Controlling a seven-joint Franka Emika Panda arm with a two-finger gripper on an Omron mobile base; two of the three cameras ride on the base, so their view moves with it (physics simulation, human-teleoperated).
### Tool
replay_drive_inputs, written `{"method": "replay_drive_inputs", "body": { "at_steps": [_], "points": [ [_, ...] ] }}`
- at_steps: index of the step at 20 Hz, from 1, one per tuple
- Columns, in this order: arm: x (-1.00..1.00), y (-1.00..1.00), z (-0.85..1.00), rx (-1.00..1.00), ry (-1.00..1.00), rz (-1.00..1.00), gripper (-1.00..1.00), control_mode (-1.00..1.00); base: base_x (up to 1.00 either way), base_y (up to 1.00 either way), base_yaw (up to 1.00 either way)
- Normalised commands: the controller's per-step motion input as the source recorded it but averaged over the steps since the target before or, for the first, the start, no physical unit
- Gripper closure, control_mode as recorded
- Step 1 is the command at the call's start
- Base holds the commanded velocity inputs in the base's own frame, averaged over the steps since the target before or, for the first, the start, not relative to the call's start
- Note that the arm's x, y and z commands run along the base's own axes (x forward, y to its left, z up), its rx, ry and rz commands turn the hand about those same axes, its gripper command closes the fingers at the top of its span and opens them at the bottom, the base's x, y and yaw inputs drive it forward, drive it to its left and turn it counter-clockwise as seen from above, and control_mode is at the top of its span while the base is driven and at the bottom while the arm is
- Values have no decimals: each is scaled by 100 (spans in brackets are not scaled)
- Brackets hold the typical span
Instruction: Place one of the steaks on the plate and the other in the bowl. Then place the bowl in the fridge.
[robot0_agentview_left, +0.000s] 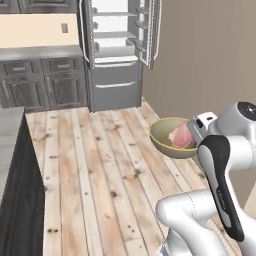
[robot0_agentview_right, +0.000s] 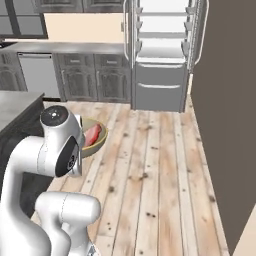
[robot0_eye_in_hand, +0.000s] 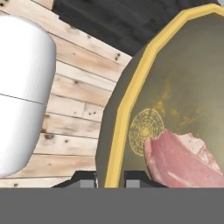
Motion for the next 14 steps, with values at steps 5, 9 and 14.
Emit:
{"method": "replay_drive_inputs", "body": {
  "at_steps": [5, 9, 14],
  "points": [
    [0, 0, 0, 0, 0, 0, 100, 100, 94, -39, 0],
    [0, 0, 0, 0, 0, 0, 100, 100, 94, -23, 0],
    [0, 0, 0, 0, 0, 0, 100, 100, 94, -21, 0]
  ]
}}
